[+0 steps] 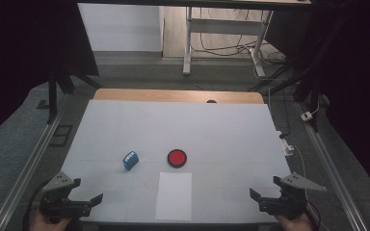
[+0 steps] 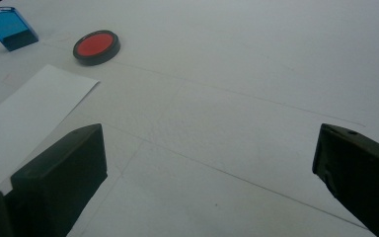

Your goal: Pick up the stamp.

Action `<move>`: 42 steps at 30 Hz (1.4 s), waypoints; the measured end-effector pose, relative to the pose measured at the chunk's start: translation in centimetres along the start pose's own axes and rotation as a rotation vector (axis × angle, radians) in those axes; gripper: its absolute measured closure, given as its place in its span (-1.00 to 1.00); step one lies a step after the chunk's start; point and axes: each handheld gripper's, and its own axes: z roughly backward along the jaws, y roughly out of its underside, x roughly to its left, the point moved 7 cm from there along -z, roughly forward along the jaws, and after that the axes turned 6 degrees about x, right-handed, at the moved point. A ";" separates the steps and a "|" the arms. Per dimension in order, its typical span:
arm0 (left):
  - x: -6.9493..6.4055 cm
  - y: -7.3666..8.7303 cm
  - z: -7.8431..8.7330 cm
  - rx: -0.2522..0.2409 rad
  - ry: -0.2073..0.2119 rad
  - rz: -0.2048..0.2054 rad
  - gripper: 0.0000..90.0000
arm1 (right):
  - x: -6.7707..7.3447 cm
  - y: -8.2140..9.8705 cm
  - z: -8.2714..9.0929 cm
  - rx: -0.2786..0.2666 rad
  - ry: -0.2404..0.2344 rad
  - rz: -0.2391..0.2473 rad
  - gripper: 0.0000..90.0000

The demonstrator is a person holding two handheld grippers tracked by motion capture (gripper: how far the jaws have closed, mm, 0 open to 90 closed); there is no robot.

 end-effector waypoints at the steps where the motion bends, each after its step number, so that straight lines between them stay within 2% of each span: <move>1: -0.1 0.0 -0.1 0.008 -0.002 -0.007 -0.96 | 0.0 0.0 -0.1 0.010 -0.001 0.007 -0.99; 11: -0.2 -0.1 -0.2 0.018 -0.002 -0.024 -0.97 | 0.5 0.1 -0.4 0.046 -0.022 0.047 -0.99; 16: -0.1 0.0 -0.3 0.027 -0.006 -0.011 -1.00 | 0.6 0.2 -0.5 0.052 -0.039 0.046 -0.98; 20: -0.3 0.0 -0.6 0.053 -0.020 -0.026 -1.00 | 0.6 0.2 -0.6 0.060 -0.055 0.048 -0.98; 22: -0.3 0.0 -0.7 0.068 -0.041 -0.032 -1.00 | 0.6 0.2 -0.6 0.062 -0.057 0.050 -0.98; 26: -0.2 0.0 -0.7 0.067 -0.051 -0.024 -1.00 | 0.7 0.2 -0.7 0.065 -0.058 0.054 -0.98; 29: -0.1 0.0 -0.6 0.067 -0.033 -0.013 -1.00 | 0.8 0.2 -0.7 0.072 -0.060 0.063 -0.98; 35: -0.6 -0.1 -0.6 0.078 -0.020 -0.029 -1.00 | 1.1 0.3 -0.9 0.088 -0.062 0.084 -0.98; 37: -0.7 -0.2 -0.5 0.064 -0.029 -0.041 -1.00 | 1.1 0.3 -0.9 0.088 -0.064 0.086 -0.98; 40: -0.7 -0.5 -0.4 0.040 -0.020 -0.052 -1.00 | 1.1 0.3 -0.9 0.088 -0.062 0.084 -0.98; 42: -0.6 -0.5 -0.5 0.046 -0.015 -0.052 -1.00 | 1.1 0.3 -0.9 0.090 -0.064 0.084 -0.98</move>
